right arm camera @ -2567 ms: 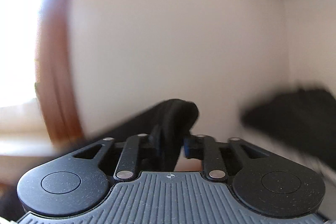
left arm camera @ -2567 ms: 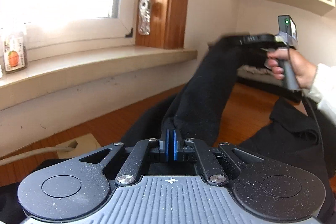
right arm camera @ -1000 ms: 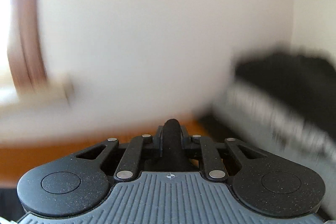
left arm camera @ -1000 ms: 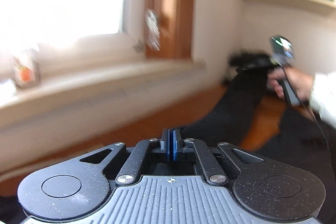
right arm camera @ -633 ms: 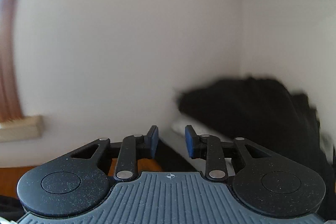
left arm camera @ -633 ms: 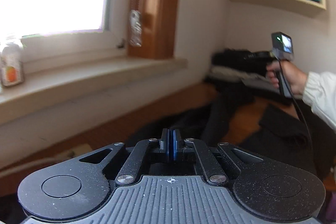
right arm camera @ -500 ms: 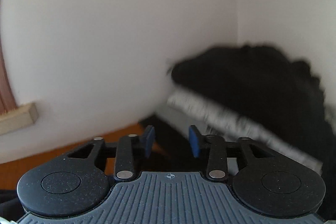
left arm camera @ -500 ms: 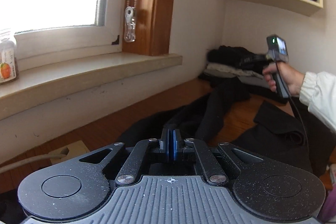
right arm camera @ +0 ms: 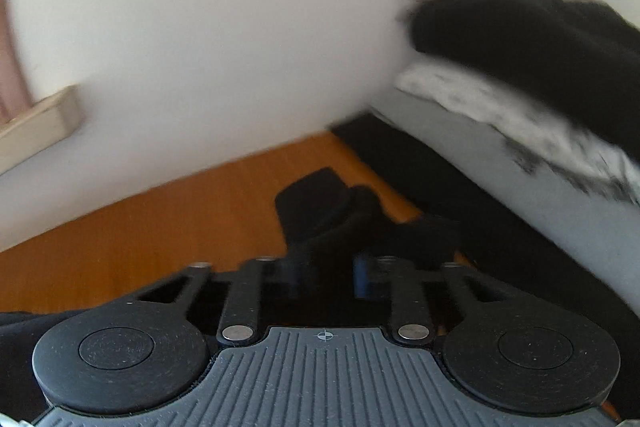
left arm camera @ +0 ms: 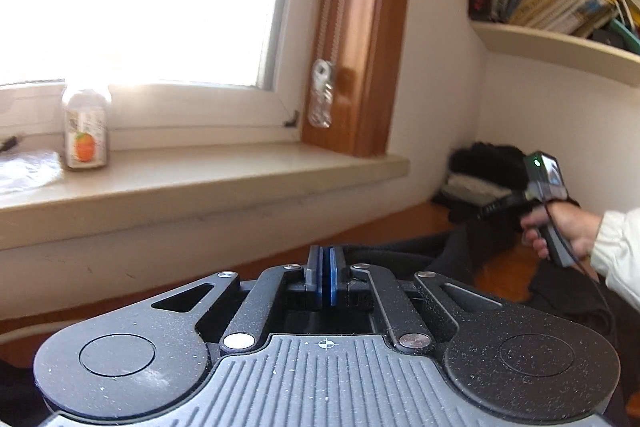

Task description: Fold clothes

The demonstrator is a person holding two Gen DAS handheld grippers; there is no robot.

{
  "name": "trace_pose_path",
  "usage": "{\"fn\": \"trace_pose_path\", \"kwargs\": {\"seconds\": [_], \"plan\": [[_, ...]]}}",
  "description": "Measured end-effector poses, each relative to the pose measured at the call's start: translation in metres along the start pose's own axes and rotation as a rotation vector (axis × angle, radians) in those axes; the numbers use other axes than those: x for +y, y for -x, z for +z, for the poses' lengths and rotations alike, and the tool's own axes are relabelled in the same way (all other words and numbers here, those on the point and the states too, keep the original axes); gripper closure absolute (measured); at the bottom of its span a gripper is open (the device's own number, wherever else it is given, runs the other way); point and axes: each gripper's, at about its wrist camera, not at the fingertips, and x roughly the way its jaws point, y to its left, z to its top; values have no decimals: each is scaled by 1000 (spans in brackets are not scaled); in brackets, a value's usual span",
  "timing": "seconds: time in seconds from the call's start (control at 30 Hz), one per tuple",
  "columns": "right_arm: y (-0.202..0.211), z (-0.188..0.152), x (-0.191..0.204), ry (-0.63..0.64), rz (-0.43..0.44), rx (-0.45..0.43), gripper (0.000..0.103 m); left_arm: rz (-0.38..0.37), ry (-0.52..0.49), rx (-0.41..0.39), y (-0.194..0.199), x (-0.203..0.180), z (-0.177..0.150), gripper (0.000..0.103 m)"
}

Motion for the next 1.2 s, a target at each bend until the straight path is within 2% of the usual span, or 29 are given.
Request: {"fn": "trace_pose_path", "kwargs": {"seconds": [0.07,0.2,0.27,0.3,0.33,0.37,0.43,0.5,0.6,0.77,0.9,1.03,1.2], "plan": [[13,6,13,27,32,-126,90,37,4,-53,8,3,4,100],[76,24,21,3,49,-519,90,72,38,-200,33,11,13,100],[94,31,14,-29,20,-568,88,37,45,-183,35,12,16,100],[96,33,8,-36,-8,-534,79,18,44,-160,33,12,16,100],[93,32,0,-54,-60,-479,65,-3,38,-128,28,9,14,100],[90,30,-9,-77,-116,-421,60,-26,29,-94,22,5,12,100],[85,20,-34,-133,-153,-344,60,-73,12,-35,12,-4,3,100],[82,8,-57,-183,-161,-305,60,-113,-10,10,6,-13,-4,100],[75,-1,-75,-232,-139,-247,60,-114,-39,42,-1,-19,-9,100],[55,-9,-66,-230,-51,-126,58,-118,-28,108,-12,-12,-14,100],[47,-11,-53,-239,-3,-98,58,-139,-60,172,-24,-16,-22,99],[38,-9,-58,-289,12,-75,58,-141,-86,202,-29,-20,-26,99],[32,-1,-62,-285,-5,-32,58,-134,-90,218,-32,-20,-26,99]]}}
